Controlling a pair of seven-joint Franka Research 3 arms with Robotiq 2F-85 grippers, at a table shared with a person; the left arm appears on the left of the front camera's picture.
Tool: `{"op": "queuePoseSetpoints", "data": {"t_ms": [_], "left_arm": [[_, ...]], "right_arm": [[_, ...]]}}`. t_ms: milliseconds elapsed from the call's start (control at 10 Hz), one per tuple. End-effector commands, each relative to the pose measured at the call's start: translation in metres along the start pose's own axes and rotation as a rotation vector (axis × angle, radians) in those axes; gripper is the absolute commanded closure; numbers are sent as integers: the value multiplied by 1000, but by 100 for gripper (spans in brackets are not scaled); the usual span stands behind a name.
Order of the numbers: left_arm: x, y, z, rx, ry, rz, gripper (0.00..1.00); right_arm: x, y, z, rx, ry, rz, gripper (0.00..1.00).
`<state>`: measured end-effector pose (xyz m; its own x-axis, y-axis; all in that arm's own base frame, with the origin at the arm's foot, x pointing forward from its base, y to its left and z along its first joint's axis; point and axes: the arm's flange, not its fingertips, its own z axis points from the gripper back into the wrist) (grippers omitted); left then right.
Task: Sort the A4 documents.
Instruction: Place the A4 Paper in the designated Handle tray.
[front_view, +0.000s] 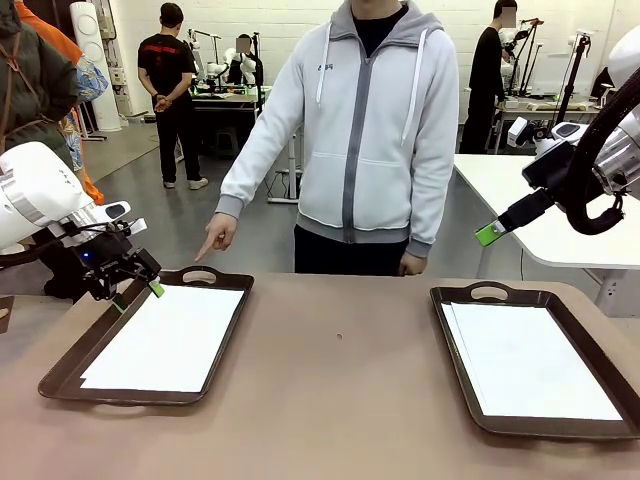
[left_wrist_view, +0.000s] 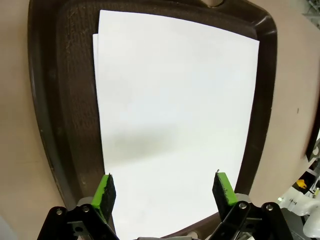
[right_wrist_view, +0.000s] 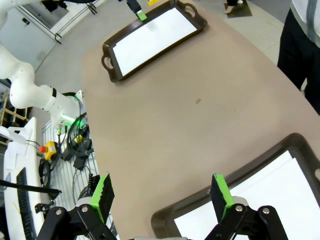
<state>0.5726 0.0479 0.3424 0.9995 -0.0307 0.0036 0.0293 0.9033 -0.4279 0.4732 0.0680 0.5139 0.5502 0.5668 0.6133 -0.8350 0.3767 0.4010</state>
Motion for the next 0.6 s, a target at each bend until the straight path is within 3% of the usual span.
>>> {"op": "queuePoseSetpoints", "data": {"t_ms": [0,500], "left_arm": [[2,2,1,54,6,-19,0],[2,2,1,54,6,-19,0]], "right_arm": [[0,0,-1,1,-2,1,0],[0,0,-1,1,-2,1,0]]}}
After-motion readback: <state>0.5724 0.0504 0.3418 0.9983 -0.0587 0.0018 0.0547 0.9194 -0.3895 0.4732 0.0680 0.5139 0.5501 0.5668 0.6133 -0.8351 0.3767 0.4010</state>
